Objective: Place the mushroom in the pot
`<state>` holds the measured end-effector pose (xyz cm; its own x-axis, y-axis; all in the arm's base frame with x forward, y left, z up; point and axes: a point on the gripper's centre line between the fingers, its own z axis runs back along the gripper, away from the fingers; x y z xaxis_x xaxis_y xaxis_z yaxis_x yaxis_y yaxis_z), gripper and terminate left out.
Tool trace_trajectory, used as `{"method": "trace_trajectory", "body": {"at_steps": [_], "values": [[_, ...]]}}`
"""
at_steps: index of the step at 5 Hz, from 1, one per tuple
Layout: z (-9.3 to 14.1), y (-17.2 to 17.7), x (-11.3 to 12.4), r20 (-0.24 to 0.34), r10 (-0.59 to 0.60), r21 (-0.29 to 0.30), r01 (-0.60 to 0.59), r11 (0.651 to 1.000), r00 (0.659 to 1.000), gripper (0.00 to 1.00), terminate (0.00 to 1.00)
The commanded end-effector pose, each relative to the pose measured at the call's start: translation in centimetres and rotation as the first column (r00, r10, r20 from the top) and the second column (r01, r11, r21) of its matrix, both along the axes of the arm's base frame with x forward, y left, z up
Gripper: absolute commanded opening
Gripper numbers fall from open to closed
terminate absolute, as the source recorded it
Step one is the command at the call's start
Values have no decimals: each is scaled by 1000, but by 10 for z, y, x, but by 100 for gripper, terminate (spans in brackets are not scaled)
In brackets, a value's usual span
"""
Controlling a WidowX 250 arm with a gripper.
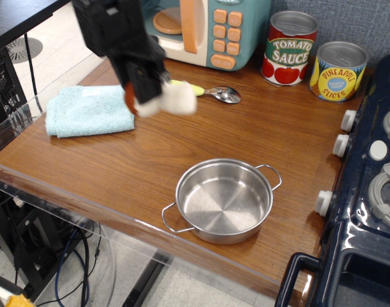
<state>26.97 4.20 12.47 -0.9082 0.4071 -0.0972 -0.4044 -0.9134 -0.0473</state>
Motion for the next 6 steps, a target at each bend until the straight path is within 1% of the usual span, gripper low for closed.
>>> {"method": "trace_trajectory", "body": {"at_steps": [1, 2, 3, 4, 5, 6], "values": [[-28, -34, -21, -10, -116, 55, 117, 992, 993, 0, 0], [-46, -51, -24, -21, -168, 82, 169, 982, 986, 0, 0], [-62, -61, -27, -47, -206, 115, 210, 971, 977, 0, 0], [-72, -54, -23, -101, -217, 147, 230, 962, 971, 100, 0], [-75, -48, -20, -108, -197, 155, 212, 965, 974, 100, 0], [-71, -46, -17, -106, -195, 149, 210, 966, 975, 100, 0]]}}
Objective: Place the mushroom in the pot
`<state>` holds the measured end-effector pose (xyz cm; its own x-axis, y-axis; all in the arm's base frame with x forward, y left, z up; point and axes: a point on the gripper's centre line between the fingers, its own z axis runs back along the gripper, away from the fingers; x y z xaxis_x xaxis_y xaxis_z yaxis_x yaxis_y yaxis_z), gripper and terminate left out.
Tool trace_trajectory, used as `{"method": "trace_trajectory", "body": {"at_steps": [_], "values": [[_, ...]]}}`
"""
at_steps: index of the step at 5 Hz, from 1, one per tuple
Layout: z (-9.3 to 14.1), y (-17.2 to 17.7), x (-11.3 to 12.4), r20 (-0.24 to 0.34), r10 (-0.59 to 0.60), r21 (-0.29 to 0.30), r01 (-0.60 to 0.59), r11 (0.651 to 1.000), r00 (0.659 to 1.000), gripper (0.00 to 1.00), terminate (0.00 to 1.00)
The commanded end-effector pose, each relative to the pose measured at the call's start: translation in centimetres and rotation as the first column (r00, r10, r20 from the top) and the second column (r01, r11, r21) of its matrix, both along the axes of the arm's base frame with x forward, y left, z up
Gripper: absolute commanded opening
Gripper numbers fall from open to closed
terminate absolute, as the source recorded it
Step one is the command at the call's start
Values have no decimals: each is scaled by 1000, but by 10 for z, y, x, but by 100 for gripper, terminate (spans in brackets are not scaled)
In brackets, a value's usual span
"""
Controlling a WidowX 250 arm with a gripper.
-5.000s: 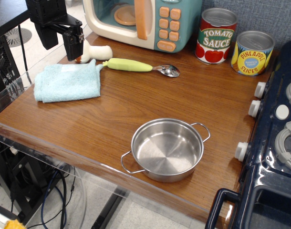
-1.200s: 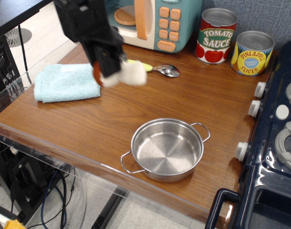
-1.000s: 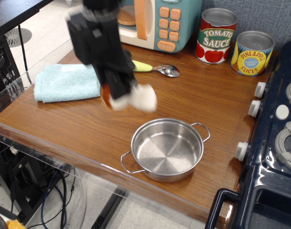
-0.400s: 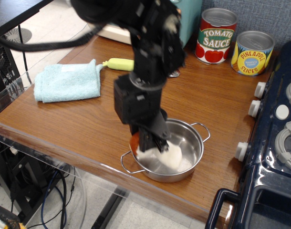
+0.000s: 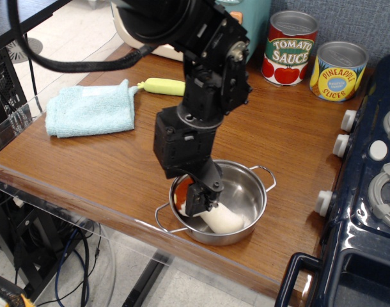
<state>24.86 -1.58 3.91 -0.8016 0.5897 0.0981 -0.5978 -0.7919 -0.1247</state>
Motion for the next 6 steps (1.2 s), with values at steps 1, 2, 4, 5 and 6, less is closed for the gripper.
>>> {"method": "trace_trajectory", "body": {"at_steps": [1, 2, 4, 5, 6], "values": [[27, 15, 9, 22, -4, -38, 4, 999, 1000, 100, 0], [62, 19, 16, 28, -25, -73, 27, 997, 999, 100, 0], [90, 23, 15, 60, -84, -100, 89, 991, 995, 100, 0], [90, 23, 15, 60, -84, -100, 89, 991, 995, 100, 0], [90, 23, 15, 60, -84, -100, 89, 991, 995, 100, 100]]}}
